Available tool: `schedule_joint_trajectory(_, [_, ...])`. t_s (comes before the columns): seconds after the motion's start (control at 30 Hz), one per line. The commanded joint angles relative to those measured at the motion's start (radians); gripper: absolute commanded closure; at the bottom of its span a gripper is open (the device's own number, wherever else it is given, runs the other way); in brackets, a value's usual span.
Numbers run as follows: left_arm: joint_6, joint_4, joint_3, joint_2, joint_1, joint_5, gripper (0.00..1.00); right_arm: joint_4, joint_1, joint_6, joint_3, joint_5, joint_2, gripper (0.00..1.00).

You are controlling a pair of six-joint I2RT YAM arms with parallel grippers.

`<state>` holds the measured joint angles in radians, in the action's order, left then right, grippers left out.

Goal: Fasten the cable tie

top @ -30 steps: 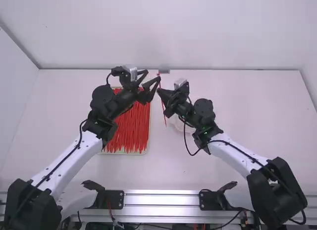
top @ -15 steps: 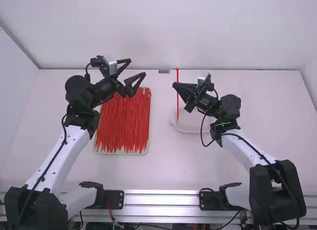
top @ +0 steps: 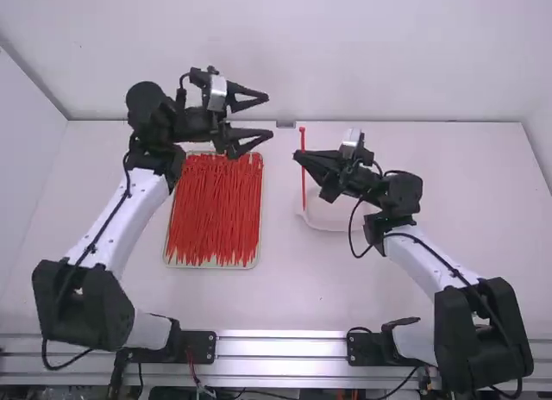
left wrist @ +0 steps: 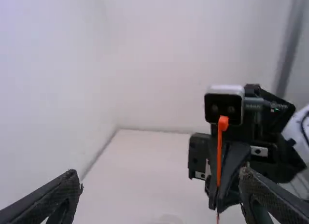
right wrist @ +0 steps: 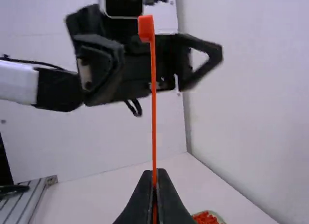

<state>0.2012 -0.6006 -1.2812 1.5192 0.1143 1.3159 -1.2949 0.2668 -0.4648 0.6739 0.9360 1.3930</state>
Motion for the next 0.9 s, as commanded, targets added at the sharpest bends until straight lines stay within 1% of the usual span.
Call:
schedule_joint_trajectory(0.0, [-0.006,-0.006,-0.069,0.035,0.031,0.154,0.15,-0.022,0.014,-0.01,0.034,0.002,0.0,1.0])
schedule_joint_trajectory(0.1, [0.029,-0.012,-0.107,0.064,0.051,0.191,0.15,-0.034,0.013,-0.01,0.034,-0.024,0.0,1.0])
schedule_joint_trajectory(0.3, [0.092,-0.058,-0.119,0.067,0.089,0.184,0.16,-0.05,0.011,-0.01,0.034,-0.046,0.0,1.0])
schedule_joint_trajectory(0.37, [0.104,-0.073,-0.119,0.067,0.097,0.184,0.2,-0.059,0.008,-0.01,0.034,-0.046,0.0,1.0])
schedule_joint_trajectory(0.4, [0.11,-0.082,-0.119,0.067,0.106,0.182,0.28,-0.064,0.01,-0.01,0.034,-0.049,0.0,1.0])
schedule_joint_trajectory(0.57, [0.15,-0.039,-0.119,0.067,0.121,0.076,0.35,-0.066,0.035,-0.01,0.034,-0.072,0.0,1.0])
schedule_joint_trajectory(0.87, [0.151,-0.036,-0.119,0.067,0.139,0.082,0.42,-0.071,0.035,-0.01,0.034,-0.073,0.0,1.0])
